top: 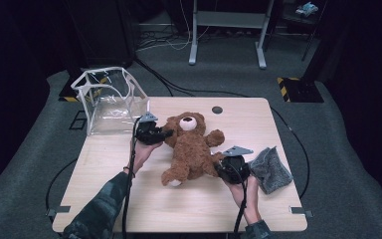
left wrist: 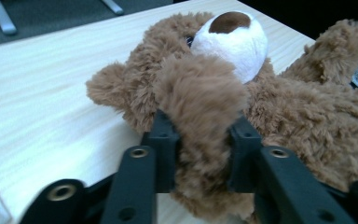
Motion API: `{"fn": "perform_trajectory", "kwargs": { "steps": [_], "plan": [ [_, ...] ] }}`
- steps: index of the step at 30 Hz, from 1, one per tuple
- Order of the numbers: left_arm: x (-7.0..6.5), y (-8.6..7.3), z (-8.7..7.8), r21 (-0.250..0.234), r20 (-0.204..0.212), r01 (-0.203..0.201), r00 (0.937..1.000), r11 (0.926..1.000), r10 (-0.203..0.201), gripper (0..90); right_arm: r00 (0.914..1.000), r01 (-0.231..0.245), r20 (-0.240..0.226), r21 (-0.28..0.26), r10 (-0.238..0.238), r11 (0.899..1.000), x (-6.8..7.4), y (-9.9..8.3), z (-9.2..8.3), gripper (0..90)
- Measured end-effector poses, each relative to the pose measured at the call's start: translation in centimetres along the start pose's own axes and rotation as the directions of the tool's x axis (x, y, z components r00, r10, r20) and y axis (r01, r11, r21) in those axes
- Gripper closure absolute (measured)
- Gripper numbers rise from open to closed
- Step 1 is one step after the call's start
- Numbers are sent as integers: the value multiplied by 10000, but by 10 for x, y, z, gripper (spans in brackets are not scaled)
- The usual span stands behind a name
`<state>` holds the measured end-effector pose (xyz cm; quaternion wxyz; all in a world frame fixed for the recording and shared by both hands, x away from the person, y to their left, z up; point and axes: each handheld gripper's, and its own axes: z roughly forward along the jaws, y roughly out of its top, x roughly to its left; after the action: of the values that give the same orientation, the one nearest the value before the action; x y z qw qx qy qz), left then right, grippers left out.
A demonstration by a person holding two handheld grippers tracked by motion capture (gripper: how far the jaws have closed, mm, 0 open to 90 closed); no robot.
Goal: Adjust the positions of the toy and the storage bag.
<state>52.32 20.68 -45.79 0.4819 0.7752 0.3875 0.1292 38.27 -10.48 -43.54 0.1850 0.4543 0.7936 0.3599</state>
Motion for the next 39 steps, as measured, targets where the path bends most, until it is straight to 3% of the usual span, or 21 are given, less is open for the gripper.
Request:
{"fn": "perform_trajectory", "kwargs": {
  "steps": [1, 4, 6, 8, 14, 15, 18, 19, 22, 23, 27, 29, 31, 32, 34, 37, 38, 39],
  "plan": [
    [2, 1, -6, -38, -248, 319, 9992, 9995, -320, 503, 10000, 37, -1, -15, -37, 10000, 2, 1, 0, 758],
    [2, 4, -16, -97, -706, 514, 9961, 9986, -520, 344, 10000, 71, -43, -22, -71, 10000, 4, 2, 0, 756],
    [-1, 7, -21, -81, -886, 498, 9948, 9987, -503, 285, 9999, 51, -99, -53, -51, 10000, 5, 3, 1, 755],
    [-6, 14, -24, 23, -794, 842, 9933, 9964, -837, 225, 9998, 95, -145, -54, -96, 9999, 7, 3, 2, 753],
    [-23, 31, -21, 299, -816, 1030, 9916, 9942, -1002, 147, 9998, 3, -204, 18, -3, 10000, 11, 4, 5, 740],
    [-31, 36, -17, 421, -900, 1053, 9908, 9935, -1012, 141, 9994, 209, -268, -23, -210, 9998, 9, 3, 6, 737],
    [-38, 40, -10, 693, -875, 1217, 9895, 9902, -1154, 104, 9996, -55, -288, 61, 57, 10000, 9, 0, 7, 725],
    [-43, 41, -3, 906, -833, 1342, 9884, 9868, -1268, 98, 9996, -33, -281, 50, 35, 10000, 8, -1, 8, 722],
    [-48, 42, 7, 1032, -929, 1987, 9775, 9746, -1895, 63, 9993, -238, -299, 154, 243, 9996, 8, -3, 9, 717],
    [-48, 41, 10, 1109, -1023, 2147, 9737, 9704, -2038, 51, 9993, -84, -358, 184, 91, 9998, 7, -4, 9, 716],
    [-46, 35, 24, 1450, -1149, 3101, 9485, 9396, -2953, 6, 9991, -219, -357, 250, 228, 9994, 8, -7, 11, 714],
    [-48, 35, 29, 1443, -1247, 3304, 9412, 9328, -3141, 0, 9990, -170, -399, 254, 181, 9995, 8, -8, 13, 715],
    [-50, 35, 35, 1433, -1329, 3415, 9367, 9289, -3239, 0, 9986, -304, -424, 360, 319, 9989, 10, -9, 15, 715],
    [-52, 35, 38, 1483, -1369, 3495, 9337, 9251, -3308, 0, 9988, -128, -474, 400, 147, 9991, 10, -11, 15, 716],
    [-55, 35, 44, 1674, -1458, 3369, 9379, 9265, -3147, 0, 9983, -275, -499, 437, 297, 9987, 12, -12, 18, 716],
    [-59, 33, 52, 1922, -1619, 3331, 9385, 9231, -3050, 0, 9980, -342, -524, 402, 363, 9986, 11, -15, 19, 716],
    [-60, 32, 54, 1948, -1748, 3406, 9348, 9198, -3092, 0, 9981, -268, -537, 443, 292, 9987, 10, -17, 19, 716],
    [-60, 32, 57, 1907, -1864, 3366, 9347, 9221, -3027, 0, 9976, -439, -509, 428, 460, 9981, 11, -17, 21, 716]
  ]
}}
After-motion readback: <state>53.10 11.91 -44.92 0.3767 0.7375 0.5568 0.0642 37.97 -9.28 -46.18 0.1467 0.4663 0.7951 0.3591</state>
